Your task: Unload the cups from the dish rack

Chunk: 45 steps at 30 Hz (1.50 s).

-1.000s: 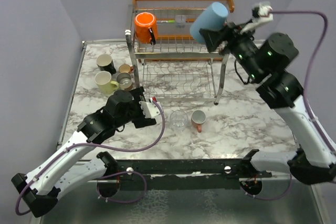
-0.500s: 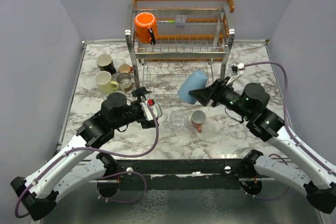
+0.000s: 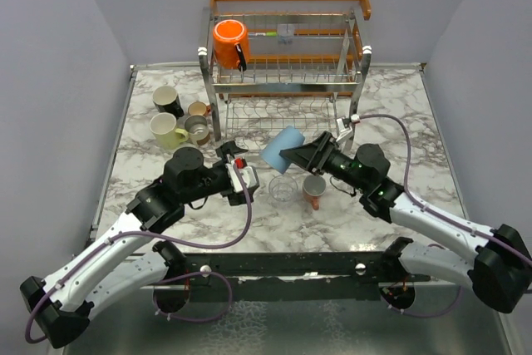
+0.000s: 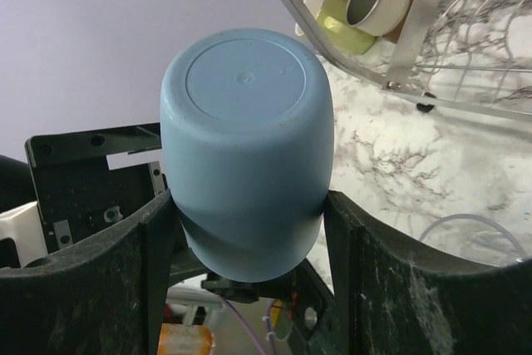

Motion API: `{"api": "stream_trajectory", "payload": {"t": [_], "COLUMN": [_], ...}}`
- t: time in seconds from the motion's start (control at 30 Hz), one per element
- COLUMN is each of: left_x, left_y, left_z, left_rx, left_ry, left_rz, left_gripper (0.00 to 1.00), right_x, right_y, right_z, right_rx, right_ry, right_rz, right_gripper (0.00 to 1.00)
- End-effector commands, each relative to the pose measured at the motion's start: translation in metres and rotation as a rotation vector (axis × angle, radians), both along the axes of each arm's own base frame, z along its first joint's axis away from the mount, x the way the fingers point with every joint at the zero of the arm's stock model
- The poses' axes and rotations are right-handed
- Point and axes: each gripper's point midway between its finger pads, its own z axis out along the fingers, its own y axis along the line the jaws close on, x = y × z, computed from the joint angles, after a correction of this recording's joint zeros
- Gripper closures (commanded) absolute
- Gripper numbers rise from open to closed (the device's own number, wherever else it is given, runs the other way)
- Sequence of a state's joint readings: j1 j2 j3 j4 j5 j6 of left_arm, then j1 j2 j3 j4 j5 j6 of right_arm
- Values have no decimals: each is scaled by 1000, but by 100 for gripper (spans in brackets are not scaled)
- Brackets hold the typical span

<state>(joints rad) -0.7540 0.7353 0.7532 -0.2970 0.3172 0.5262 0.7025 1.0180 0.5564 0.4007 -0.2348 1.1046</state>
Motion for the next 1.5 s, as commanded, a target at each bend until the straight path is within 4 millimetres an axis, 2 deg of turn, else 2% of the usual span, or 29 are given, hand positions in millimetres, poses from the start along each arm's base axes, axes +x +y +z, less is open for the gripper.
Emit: {"api": "stream_trajectory", "payload": {"t": [0.0,0.23,0.4,0.5,0.57,0.63,0.8,0.9,1.07,1.17,1.23,1.33,1.47], "left_x": [2,15,22,25,28,30,36,40,49,59,63,62,53], "left_y": [-10,-17,-15,-13,-11,-9,-2,4,22,39,49,55,59], "left_z": [26,24,23,24,24,24,20,21,28,34,28,2,-55], "left_rx": [-80,-98,-90,-85,-85,-85,-72,-53,12,98,177,300,501], "left_ry": [-41,-89,-131,-146,-155,-163,-178,-187,-212,-235,-228,-147,14], "left_rz": [-24,-9,10,29,47,64,109,142,227,315,345,343,287], "left_gripper": [11,22,35,46,60,75,99,100,100,100,100,100,100], "right_x": [-10,-20,-32,-35,-35,-35,-28,-24,-13,-5,-2,3,5], "right_y": [14,35,45,50,52,54,60,61,40,18,3,-20,-46], "right_z": [29,19,16,9,5,1,-15,-25,-48,-50,-50,-43,-30], "right_rx": [190,259,317,320,317,307,218,142,-19,-116,-170,-225,-268], "right_ry": [-26,27,48,69,77,78,95,88,80,37,13,-21,-55], "right_rz": [76,138,186,200,206,210,196,185,102,1,-63,-160,-260], "right_gripper": [60,61,61,59,51,39,21,15,8,5,4,4,4]}}
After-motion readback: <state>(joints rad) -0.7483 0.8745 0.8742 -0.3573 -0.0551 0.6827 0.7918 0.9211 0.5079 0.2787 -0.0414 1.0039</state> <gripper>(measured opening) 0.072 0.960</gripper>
